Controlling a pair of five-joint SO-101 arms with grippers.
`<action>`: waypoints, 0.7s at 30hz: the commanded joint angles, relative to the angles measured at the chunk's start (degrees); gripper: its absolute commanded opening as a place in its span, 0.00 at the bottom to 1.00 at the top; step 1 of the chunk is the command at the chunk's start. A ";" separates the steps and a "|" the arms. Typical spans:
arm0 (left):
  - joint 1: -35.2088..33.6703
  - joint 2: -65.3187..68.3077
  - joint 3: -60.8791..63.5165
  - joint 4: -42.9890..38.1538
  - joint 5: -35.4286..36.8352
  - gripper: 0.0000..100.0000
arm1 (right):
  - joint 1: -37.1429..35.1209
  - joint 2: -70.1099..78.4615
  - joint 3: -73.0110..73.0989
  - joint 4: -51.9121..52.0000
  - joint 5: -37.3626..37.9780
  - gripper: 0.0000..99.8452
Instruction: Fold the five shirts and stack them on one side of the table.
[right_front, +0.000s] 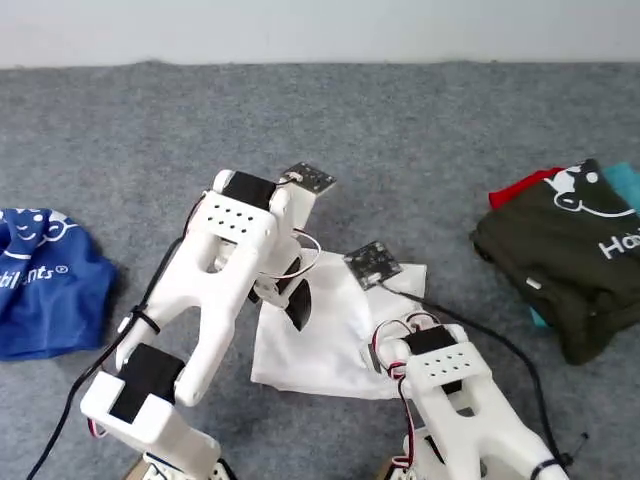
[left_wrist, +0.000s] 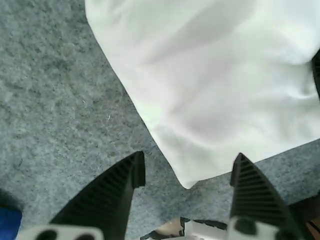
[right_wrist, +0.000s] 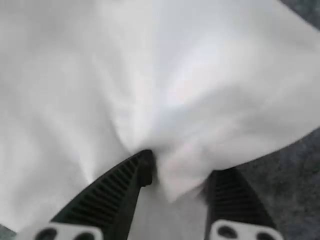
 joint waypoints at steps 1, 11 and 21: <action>-0.44 -0.97 -1.80 1.67 -0.62 0.28 | -1.10 -1.01 -0.09 -1.80 2.55 0.01; -0.44 -0.97 -1.80 1.67 -0.44 0.28 | 0.22 -1.01 -8.18 -5.23 2.64 0.01; -0.44 -0.97 -1.80 1.67 -0.35 0.28 | 15.43 -0.40 -22.59 -5.85 2.64 0.01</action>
